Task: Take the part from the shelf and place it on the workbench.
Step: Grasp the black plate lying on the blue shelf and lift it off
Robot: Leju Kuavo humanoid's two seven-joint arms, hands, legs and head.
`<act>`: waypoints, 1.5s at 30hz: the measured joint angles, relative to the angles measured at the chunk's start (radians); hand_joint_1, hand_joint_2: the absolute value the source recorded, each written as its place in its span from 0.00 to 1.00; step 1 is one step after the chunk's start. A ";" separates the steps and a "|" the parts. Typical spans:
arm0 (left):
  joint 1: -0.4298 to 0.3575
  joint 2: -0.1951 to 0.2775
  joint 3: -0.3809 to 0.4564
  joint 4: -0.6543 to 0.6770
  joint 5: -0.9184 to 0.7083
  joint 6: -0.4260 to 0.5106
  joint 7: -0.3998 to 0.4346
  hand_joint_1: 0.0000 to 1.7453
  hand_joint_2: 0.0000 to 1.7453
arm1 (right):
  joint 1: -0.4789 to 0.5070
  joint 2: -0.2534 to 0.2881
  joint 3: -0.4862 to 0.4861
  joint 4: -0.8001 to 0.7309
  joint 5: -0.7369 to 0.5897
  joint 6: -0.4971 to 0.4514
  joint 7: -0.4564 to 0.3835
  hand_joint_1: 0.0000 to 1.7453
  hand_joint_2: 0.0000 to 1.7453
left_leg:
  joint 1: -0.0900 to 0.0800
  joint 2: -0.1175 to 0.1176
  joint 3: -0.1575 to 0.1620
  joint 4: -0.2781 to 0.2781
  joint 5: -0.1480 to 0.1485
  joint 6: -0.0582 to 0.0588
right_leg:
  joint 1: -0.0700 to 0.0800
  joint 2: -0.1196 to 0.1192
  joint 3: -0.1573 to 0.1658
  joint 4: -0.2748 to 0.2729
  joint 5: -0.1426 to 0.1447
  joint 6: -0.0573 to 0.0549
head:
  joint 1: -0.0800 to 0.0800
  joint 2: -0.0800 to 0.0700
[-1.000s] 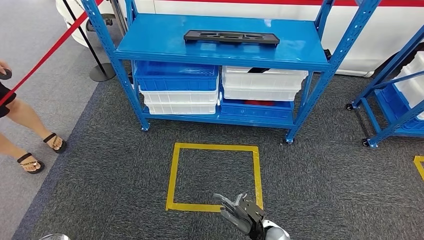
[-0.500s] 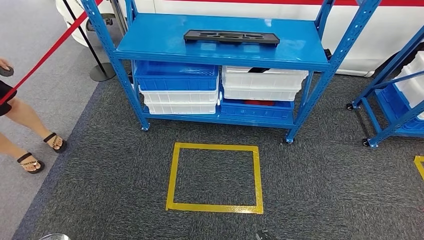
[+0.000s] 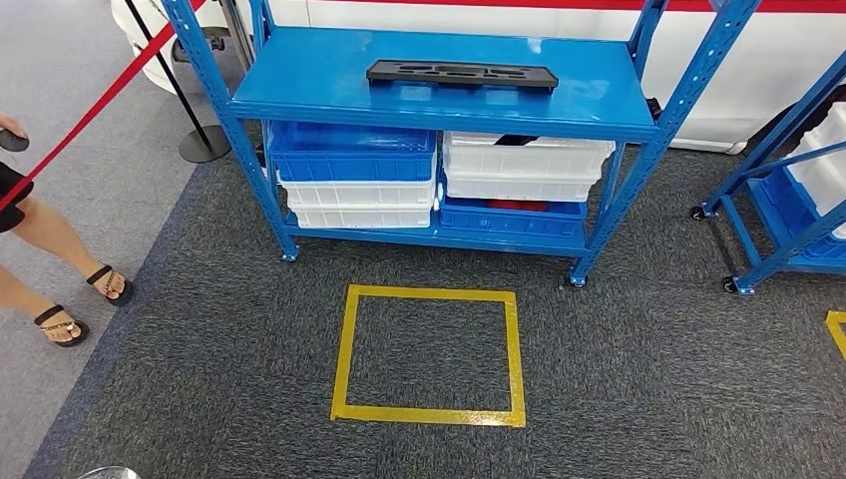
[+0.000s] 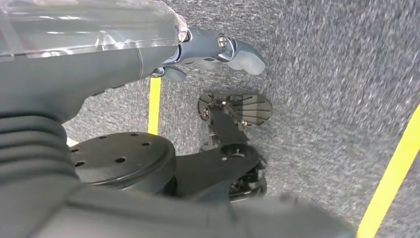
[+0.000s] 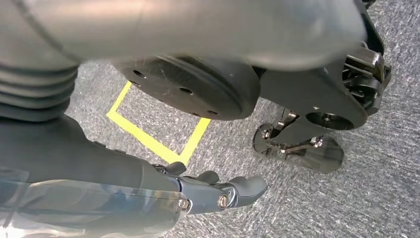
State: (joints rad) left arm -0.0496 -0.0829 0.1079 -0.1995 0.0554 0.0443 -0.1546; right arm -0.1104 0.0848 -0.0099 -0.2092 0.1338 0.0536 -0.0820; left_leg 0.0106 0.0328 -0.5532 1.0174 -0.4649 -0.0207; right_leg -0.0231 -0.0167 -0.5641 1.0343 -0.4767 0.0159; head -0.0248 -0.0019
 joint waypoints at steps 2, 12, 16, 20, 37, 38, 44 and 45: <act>0.000 0.001 0.014 0.000 0.006 0.004 -0.007 0.00 0.00 | 0.000 0.003 0.000 0.000 0.009 -0.007 0.001 0.00 0.00 | 0.000 0.000 0.000 0.000 0.000 0.000 | 0.000 0.000 0.000 0.000 0.000 0.000 | 0.000 0.000; 0.000 0.005 0.023 0.000 -0.014 -0.066 0.008 0.00 0.00 | -0.004 0.009 0.017 0.001 0.065 -0.044 -0.009 0.00 0.25 | 0.000 0.000 0.000 0.000 0.000 0.000 | 0.000 0.000 0.000 0.000 0.000 0.000 | 0.000 0.000; 0.000 0.004 0.029 0.000 0.004 -0.099 0.012 0.00 0.00 | -0.006 0.009 0.022 0.002 0.079 -0.090 -0.033 0.00 0.00 | 0.000 0.000 0.000 0.000 0.000 0.000 | 0.000 0.000 0.000 0.000 0.000 0.000 | 0.000 0.000; 0.000 0.001 0.049 0.000 0.038 -0.173 -0.017 0.00 0.00 | -0.006 0.009 0.022 0.003 0.087 -0.104 -0.041 0.00 0.00 | 0.000 0.000 0.000 0.000 0.000 0.000 | 0.000 0.000 0.000 0.000 0.000 0.000 | 0.000 0.000; 0.003 0.002 0.069 0.000 -0.023 -0.224 0.003 0.00 0.00 | -0.045 0.015 0.050 0.006 0.150 -0.032 -0.051 0.00 0.00 | 0.000 0.000 0.000 0.000 0.000 0.000 | 0.000 0.000 0.000 0.000 0.000 0.000 | 0.000 0.000; 0.003 0.002 0.063 0.000 -0.040 -0.215 0.009 0.00 0.00 | -0.046 0.015 0.054 0.006 0.158 -0.028 -0.063 0.00 0.00 | 0.000 0.000 0.000 0.000 0.000 0.000 | 0.000 0.000 0.000 0.000 0.000 0.000 | 0.000 0.000; 0.003 0.003 0.030 0.000 -0.088 -0.188 0.002 0.00 0.00 | -0.046 0.013 0.069 0.006 0.176 -0.034 -0.086 0.00 0.00 | 0.000 0.000 0.000 0.000 0.000 0.000 | 0.000 0.000 0.000 0.000 0.000 0.000 | 0.000 0.000; 0.002 0.003 0.025 0.000 -0.093 -0.188 -0.002 0.00 0.00 | -0.045 0.012 0.070 0.006 0.180 -0.034 -0.089 0.00 0.00 | 0.000 0.000 0.000 0.000 0.000 0.000 | 0.000 0.000 0.000 0.000 0.000 0.000 | 0.000 0.000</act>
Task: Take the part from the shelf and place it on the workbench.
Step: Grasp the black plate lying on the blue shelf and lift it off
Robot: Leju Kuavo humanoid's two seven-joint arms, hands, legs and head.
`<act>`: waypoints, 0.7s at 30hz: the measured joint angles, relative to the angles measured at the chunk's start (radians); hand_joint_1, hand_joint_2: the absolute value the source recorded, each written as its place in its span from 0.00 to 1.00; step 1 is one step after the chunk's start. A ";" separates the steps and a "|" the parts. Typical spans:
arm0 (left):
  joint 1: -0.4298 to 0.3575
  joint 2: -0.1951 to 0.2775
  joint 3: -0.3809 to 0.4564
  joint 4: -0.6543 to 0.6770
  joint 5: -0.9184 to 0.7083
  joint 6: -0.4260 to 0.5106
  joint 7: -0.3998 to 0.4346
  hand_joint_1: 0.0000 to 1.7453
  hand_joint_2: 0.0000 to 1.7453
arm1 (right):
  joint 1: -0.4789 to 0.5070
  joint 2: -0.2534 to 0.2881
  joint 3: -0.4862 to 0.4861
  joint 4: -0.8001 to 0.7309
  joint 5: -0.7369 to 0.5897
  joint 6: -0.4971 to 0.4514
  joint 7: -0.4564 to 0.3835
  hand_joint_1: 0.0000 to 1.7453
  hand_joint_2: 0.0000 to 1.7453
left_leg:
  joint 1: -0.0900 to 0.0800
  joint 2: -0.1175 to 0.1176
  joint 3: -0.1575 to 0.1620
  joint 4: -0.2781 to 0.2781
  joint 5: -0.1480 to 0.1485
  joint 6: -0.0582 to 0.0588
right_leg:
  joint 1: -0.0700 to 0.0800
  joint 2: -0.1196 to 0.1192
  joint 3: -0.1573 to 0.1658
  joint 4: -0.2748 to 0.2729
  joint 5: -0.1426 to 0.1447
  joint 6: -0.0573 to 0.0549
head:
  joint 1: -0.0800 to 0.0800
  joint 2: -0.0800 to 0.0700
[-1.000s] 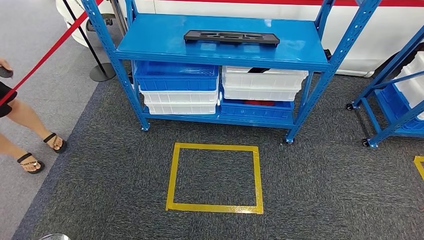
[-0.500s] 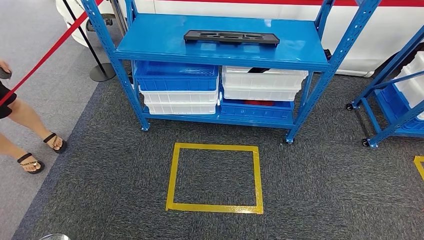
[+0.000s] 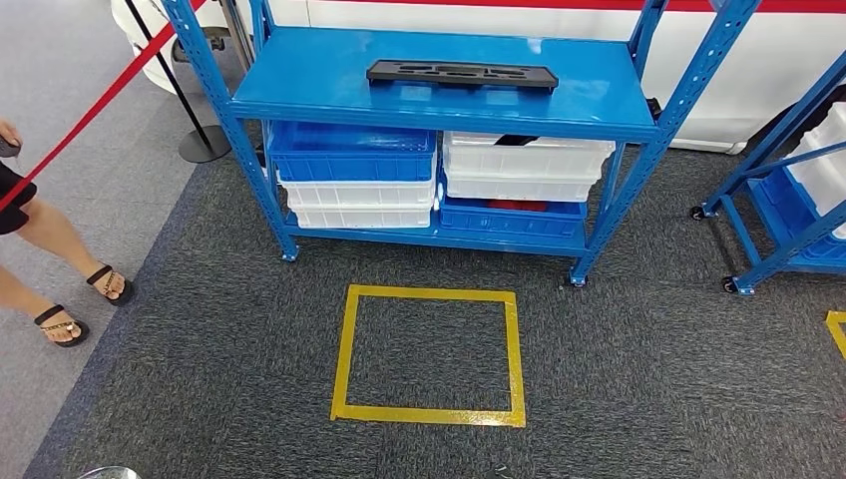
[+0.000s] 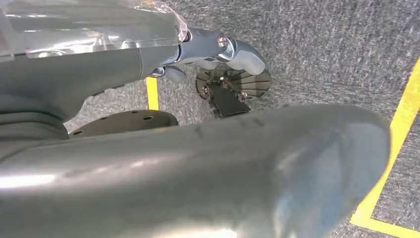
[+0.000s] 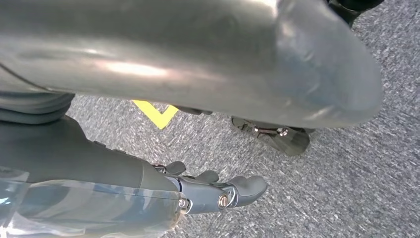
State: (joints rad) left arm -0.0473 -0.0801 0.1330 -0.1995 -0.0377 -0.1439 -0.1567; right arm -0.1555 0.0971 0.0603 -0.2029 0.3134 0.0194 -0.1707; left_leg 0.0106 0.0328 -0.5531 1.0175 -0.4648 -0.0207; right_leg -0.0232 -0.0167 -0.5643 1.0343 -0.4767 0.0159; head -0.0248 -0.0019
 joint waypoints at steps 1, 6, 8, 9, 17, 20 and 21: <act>0.000 0.000 -0.004 0.000 -0.005 0.000 -0.004 0.00 0.00 | 0.001 -0.001 0.002 0.000 0.005 0.000 -0.002 0.00 0.00 | 0.000 0.000 0.000 0.000 0.000 0.000 | 0.000 0.000 0.000 0.000 0.000 0.000 | 0.000 0.000; -0.004 0.000 -0.024 0.000 -0.021 -0.003 -0.011 0.00 0.00 | 0.009 -0.001 0.009 0.001 0.017 0.000 -0.009 0.00 0.00 | -0.001 0.000 -0.002 0.005 -0.002 0.005 | -0.004 0.000 0.001 -0.002 0.002 0.002 | 0.000 0.000; -0.005 0.000 -0.029 0.000 -0.022 -0.003 -0.011 0.00 0.00 | 0.012 -0.001 0.010 0.001 0.019 0.000 -0.009 0.00 0.00 | -0.003 0.000 -0.004 0.008 -0.004 0.013 | -0.009 0.000 0.002 -0.007 0.005 0.007 | 0.000 0.000; -0.005 0.000 -0.031 0.000 -0.023 -0.003 -0.011 0.00 0.00 | 0.012 -0.001 0.010 0.001 0.020 -0.001 -0.009 0.00 0.00 | -0.003 0.000 -0.001 0.001 -0.001 0.017 | -0.008 0.000 0.004 -0.011 0.007 0.010 | 0.000 0.000; -0.005 -0.004 -0.033 0.000 -0.014 0.001 -0.009 0.00 0.00 | 0.018 -0.008 0.012 0.002 0.031 -0.011 0.002 0.00 0.00 | 0.008 0.028 0.023 -0.047 0.021 0.032 | -0.011 0.011 -0.125 0.236 -0.093 0.022 | 0.000 0.000; -0.005 -0.004 -0.033 0.000 -0.009 0.003 -0.010 0.00 0.00 | 0.016 -0.010 0.017 0.003 0.034 -0.010 0.005 0.00 0.00 | 0.011 0.042 0.023 -0.027 0.004 0.014 | -0.013 -0.017 -0.055 0.078 -0.001 0.024 | 0.000 0.000; -0.005 -0.004 -0.033 0.000 -0.008 0.003 -0.010 0.00 0.00 | 0.014 -0.009 0.018 0.003 0.034 -0.010 0.006 0.00 0.00 | 0.010 0.046 0.022 -0.017 -0.003 0.006 | -0.012 -0.026 -0.035 0.035 0.014 0.018 | 0.000 0.000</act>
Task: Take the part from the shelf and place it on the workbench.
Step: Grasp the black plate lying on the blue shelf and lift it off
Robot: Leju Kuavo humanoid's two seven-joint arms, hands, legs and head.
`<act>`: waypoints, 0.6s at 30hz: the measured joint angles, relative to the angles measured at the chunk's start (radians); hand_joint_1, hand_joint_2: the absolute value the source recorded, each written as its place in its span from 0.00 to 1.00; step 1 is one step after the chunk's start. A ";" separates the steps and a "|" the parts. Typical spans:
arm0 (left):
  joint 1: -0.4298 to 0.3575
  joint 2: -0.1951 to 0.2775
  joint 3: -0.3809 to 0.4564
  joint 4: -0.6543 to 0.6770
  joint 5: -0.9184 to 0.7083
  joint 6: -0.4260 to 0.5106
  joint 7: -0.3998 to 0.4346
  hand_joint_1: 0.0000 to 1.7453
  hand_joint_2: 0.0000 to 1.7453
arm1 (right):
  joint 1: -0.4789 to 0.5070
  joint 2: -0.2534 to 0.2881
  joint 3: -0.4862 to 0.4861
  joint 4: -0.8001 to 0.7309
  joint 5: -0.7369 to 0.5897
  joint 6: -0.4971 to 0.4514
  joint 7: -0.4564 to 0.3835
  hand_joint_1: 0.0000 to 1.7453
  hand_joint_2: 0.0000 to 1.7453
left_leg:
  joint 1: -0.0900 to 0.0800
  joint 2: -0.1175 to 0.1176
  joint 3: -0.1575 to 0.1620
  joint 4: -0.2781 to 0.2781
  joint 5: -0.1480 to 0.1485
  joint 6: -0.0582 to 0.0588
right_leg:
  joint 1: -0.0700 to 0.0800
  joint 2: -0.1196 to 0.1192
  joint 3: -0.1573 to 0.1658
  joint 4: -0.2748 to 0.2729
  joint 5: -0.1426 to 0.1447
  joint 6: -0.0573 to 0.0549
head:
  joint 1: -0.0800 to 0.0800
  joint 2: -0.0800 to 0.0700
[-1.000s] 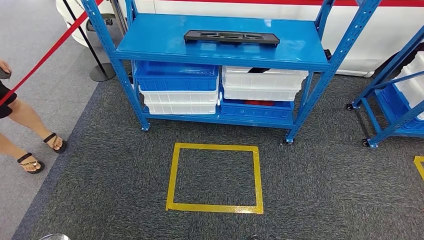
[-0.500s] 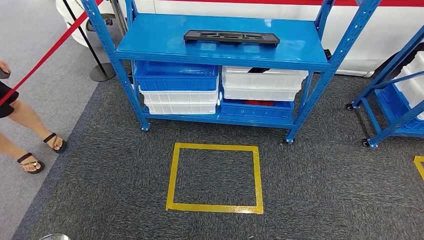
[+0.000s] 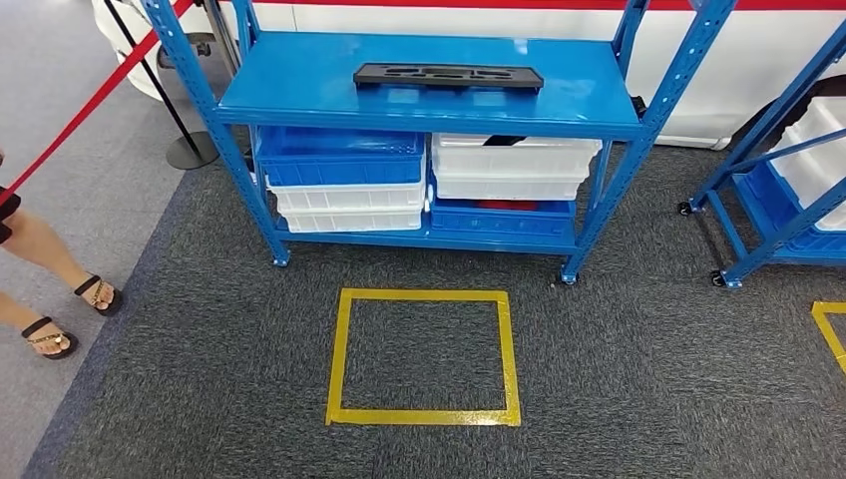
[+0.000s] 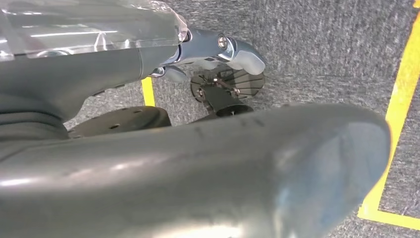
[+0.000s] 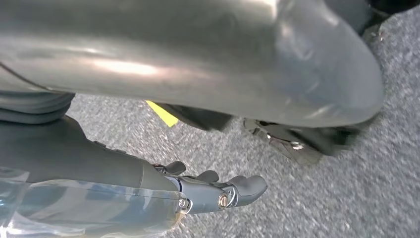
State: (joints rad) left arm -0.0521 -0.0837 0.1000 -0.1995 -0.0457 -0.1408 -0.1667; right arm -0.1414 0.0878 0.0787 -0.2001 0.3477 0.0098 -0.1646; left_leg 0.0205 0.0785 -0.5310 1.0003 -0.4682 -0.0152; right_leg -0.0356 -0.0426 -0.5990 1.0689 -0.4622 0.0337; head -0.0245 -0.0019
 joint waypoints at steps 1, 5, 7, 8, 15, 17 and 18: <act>0.000 0.001 0.000 0.000 0.000 0.000 0.000 0.00 0.00 | -0.001 0.000 0.001 0.000 0.001 0.001 0.001 0.00 0.00 | -0.002 0.004 0.000 0.007 -0.006 -0.009 | 0.003 -0.006 0.009 -0.020 0.003 -0.008 | 0.000 0.000; -0.002 0.001 0.000 0.000 0.002 0.000 0.001 0.00 0.00 | 0.001 0.000 0.003 0.000 -0.002 0.000 0.004 0.00 0.00 | 0.003 0.003 0.004 0.018 -0.022 -0.034 | 0.008 0.017 0.004 -0.021 0.000 -0.040 | 0.000 0.000; -0.001 0.000 0.000 0.000 0.005 -0.002 0.003 0.00 0.00 | -0.002 0.000 0.003 0.000 -0.004 -0.001 0.003 0.00 0.00 | 0.007 -0.032 -0.027 0.092 -0.073 -0.039 | 0.007 0.027 0.004 -0.024 0.003 -0.052 | 0.000 0.000; 0.001 0.000 0.000 0.001 0.006 -0.004 0.004 0.00 0.00 | -0.003 0.001 0.003 0.000 -0.004 -0.001 0.003 0.00 0.00 | 0.007 -0.050 -0.057 0.158 -0.108 -0.040 | 0.009 0.032 0.004 -0.025 0.003 -0.055 | 0.000 0.000; 0.009 0.001 0.001 0.003 0.007 -0.012 0.004 0.00 0.00 | -0.004 0.005 0.002 0.000 -0.005 -0.001 -0.003 0.00 0.00 | -0.009 -0.075 -0.038 0.078 -0.021 -0.001 | 0.026 0.070 0.011 -0.024 0.002 -0.059 | 0.000 0.000; 0.007 0.001 0.001 0.003 0.007 -0.015 0.003 0.00 0.00 | -0.004 0.008 0.002 0.000 -0.005 0.000 -0.005 0.00 0.00 | -0.016 -0.079 -0.016 0.020 -0.008 0.004 | 0.027 0.073 0.009 -0.024 0.001 -0.053 | 0.000 0.000; 0.007 0.000 0.001 0.003 0.007 -0.017 0.003 0.00 0.00 | -0.004 0.008 0.002 0.000 -0.006 0.000 -0.006 0.00 0.00 | -0.017 -0.079 -0.016 0.015 -0.006 0.000 | 0.028 0.073 0.007 -0.023 0.001 -0.051 | 0.000 0.000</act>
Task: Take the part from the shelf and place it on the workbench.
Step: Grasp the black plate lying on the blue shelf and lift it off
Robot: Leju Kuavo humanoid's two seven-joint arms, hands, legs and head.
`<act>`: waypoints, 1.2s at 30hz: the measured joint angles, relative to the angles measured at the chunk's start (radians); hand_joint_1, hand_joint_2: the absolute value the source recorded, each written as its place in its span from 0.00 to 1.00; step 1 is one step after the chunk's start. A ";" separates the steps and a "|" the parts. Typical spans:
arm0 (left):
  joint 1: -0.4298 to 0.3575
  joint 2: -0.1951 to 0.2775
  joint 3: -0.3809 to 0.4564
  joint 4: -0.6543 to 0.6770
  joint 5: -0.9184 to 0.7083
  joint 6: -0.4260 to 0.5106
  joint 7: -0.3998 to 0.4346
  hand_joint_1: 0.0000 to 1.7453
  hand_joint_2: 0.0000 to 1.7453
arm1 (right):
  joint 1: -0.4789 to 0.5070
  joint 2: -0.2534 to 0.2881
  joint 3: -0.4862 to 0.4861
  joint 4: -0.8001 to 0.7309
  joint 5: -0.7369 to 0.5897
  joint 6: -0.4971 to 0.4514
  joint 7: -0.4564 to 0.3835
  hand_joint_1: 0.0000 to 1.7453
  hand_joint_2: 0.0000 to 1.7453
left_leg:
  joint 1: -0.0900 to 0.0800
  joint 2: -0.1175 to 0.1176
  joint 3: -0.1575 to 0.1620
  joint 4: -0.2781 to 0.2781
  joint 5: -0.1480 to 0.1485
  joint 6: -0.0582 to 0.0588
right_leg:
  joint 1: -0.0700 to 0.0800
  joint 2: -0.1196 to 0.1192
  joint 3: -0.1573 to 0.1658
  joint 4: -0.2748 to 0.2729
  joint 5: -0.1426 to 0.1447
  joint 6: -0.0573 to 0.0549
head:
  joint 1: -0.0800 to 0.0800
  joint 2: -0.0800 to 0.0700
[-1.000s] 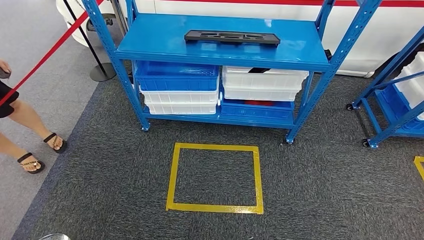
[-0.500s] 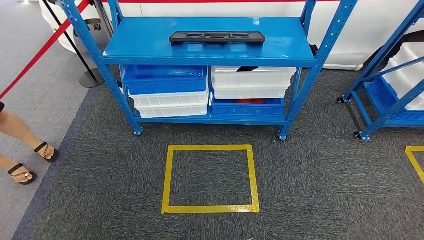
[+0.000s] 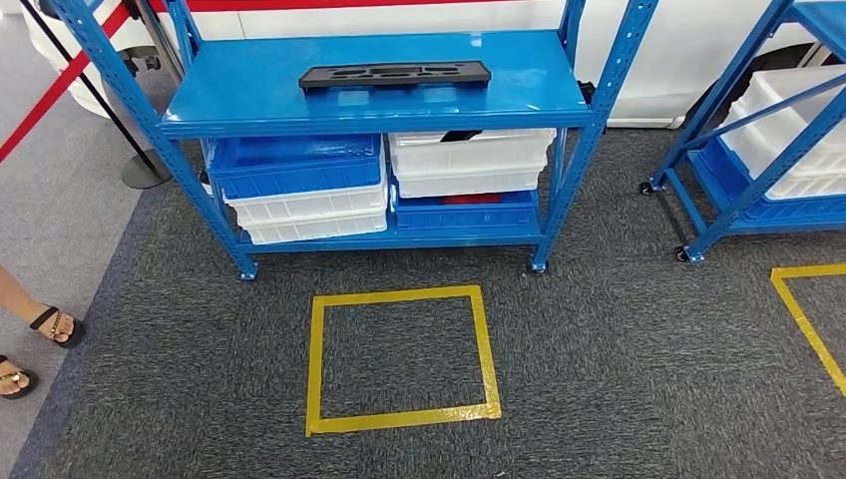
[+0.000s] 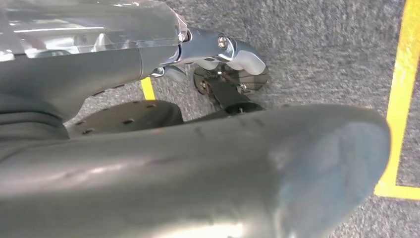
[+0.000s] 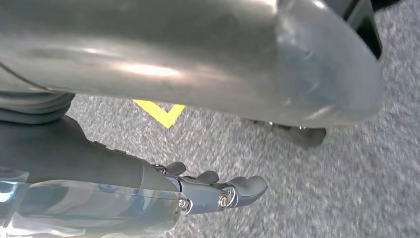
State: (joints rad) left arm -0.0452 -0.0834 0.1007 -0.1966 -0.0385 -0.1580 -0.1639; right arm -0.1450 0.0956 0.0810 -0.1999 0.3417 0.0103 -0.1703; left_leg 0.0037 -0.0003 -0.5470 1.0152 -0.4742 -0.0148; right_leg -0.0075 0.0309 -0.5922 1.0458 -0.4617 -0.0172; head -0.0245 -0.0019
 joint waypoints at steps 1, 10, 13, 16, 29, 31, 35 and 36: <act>0.000 -0.001 0.000 0.000 0.000 -0.003 0.000 0.00 0.00 | 0.001 0.000 0.000 0.000 0.000 0.001 0.000 0.00 0.00 | -0.001 0.000 0.000 -0.001 0.001 -0.002 | -0.001 -0.001 -0.001 0.000 0.000 0.002 | 0.000 0.000; -0.001 -0.004 0.001 0.000 -0.007 -0.009 -0.026 0.00 0.00 | 0.003 0.000 -0.008 0.000 -0.013 -0.013 -0.018 0.00 0.00 | -0.007 -0.001 -0.002 -0.001 0.005 0.011 | -0.007 -0.001 0.003 -0.012 0.010 0.019 | 0.000 0.000; -0.001 -0.004 0.001 0.000 -0.008 -0.008 -0.057 0.00 0.00 | 0.003 0.000 -0.021 0.000 -0.029 -0.012 -0.055 0.00 0.00 | -0.008 -0.001 -0.002 -0.001 0.005 0.012 | -0.008 -0.001 0.003 -0.013 0.010 0.020 | 0.000 0.000; -0.002 -0.004 0.001 0.000 -0.020 -0.001 -0.073 0.00 0.00 | 0.004 0.000 -0.033 0.000 -0.037 -0.008 -0.076 0.00 0.00 | -0.011 0.000 0.000 -0.007 0.006 0.026 | -0.013 0.000 0.009 -0.026 0.016 0.031 | 0.000 0.000; -0.005 -0.003 0.001 0.000 -0.038 -0.014 -0.081 0.00 0.00 | 0.014 -0.006 -0.069 -0.001 -0.053 -0.009 -0.122 0.00 0.00 | 0.019 0.015 0.051 -0.021 -0.037 -0.009 | -0.029 -0.031 0.000 0.003 0.000 0.052 | 0.000 0.000; -0.007 -0.001 0.001 0.000 -0.038 -0.015 -0.081 0.00 0.00 | 0.013 -0.004 -0.072 -0.001 -0.053 -0.009 -0.129 0.00 0.00 | 0.017 0.015 0.057 -0.020 -0.049 -0.021 | -0.023 -0.028 0.003 0.005 -0.016 0.025 | 0.000 0.000; -0.009 -0.001 0.001 0.000 -0.037 -0.018 -0.077 0.00 0.00 | 0.012 -0.006 -0.075 -0.002 -0.053 -0.008 -0.139 0.00 0.00 | 0.023 0.013 0.028 0.059 -0.084 -0.033 | -0.020 -0.022 0.030 0.002 -0.035 -0.006 | 0.000 0.000; -0.009 -0.001 0.001 0.000 -0.036 -0.019 -0.077 0.00 0.00 | 0.012 -0.006 -0.077 -0.002 -0.053 -0.008 -0.140 0.00 0.00 | 0.022 0.012 -0.012 0.128 -0.105 -0.033 | -0.017 -0.022 0.041 -0.002 -0.042 -0.011 | 0.000 0.000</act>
State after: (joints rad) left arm -0.0539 -0.0847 0.1015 -0.1965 -0.0747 -0.1765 -0.2409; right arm -0.1332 0.0893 0.0044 -0.2014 0.2890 0.0021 -0.3102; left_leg 0.0260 0.0114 -0.5595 1.1433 -0.5788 -0.0477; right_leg -0.0246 0.0092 -0.5515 1.0441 -0.5037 -0.0278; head -0.0245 -0.0019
